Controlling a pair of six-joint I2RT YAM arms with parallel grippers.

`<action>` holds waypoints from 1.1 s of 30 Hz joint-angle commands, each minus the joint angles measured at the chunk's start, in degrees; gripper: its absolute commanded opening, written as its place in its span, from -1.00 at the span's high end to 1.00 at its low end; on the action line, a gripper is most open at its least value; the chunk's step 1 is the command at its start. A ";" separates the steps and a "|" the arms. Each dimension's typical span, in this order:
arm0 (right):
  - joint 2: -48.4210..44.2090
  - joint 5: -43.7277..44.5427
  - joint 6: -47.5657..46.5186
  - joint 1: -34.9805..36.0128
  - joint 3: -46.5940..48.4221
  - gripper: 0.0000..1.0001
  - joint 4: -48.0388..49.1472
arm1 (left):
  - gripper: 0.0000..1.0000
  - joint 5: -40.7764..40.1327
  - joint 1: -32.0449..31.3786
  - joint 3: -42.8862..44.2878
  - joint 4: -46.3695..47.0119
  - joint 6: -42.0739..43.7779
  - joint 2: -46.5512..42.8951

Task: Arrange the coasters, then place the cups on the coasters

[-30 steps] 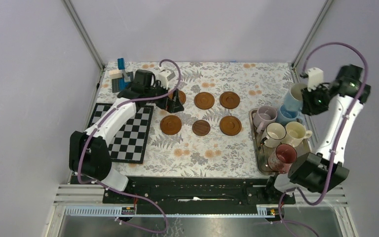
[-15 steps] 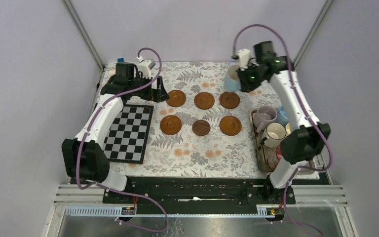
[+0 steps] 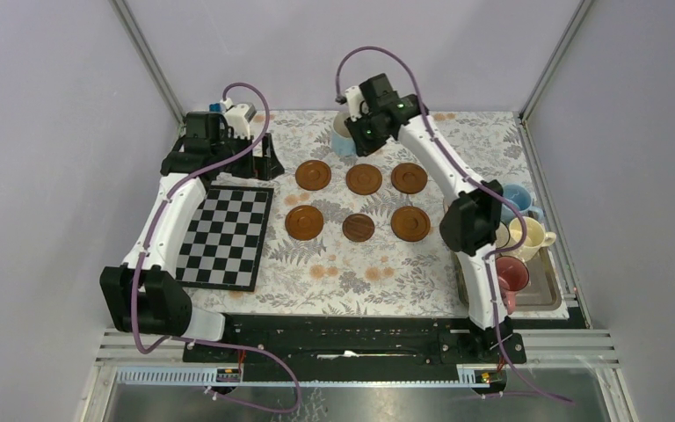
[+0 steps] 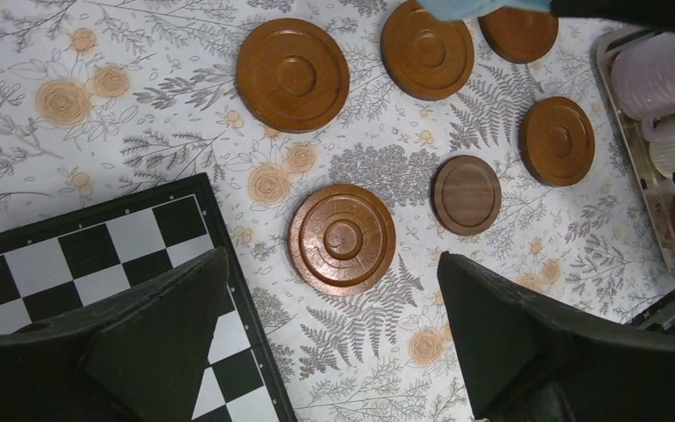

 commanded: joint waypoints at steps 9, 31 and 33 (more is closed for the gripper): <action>9.87 1.97 1.81 7.39 12.04 1.00 7.00 | -0.98 0.85 3.68 0.39 2.58 0.13 -3.75; 17.39 5.17 1.22 10.24 15.34 0.90 11.50 | -0.98 3.63 6.37 -0.86 3.33 -0.98 -5.14; 17.55 5.34 1.20 10.26 15.14 0.89 11.48 | -0.98 3.80 6.42 -0.91 3.36 -1.03 -5.19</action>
